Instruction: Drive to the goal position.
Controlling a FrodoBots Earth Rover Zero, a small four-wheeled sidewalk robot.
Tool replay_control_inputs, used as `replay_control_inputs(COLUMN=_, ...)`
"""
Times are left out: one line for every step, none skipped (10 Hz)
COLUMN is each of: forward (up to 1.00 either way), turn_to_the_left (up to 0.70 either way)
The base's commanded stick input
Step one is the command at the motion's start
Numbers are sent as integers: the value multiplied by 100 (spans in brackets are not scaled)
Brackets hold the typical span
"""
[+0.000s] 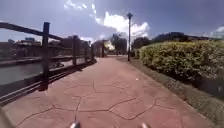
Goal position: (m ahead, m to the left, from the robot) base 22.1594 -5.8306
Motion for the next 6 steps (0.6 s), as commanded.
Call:
replay_control_inputs(forward=85, turn_to_the_left=0)
replay_control_inputs(forward=85, turn_to_the_left=0)
replay_control_inputs(forward=85, turn_to_the_left=0)
replay_control_inputs(forward=85, turn_to_the_left=0)
replay_control_inputs(forward=85, turn_to_the_left=0)
replay_control_inputs(forward=85, turn_to_the_left=0)
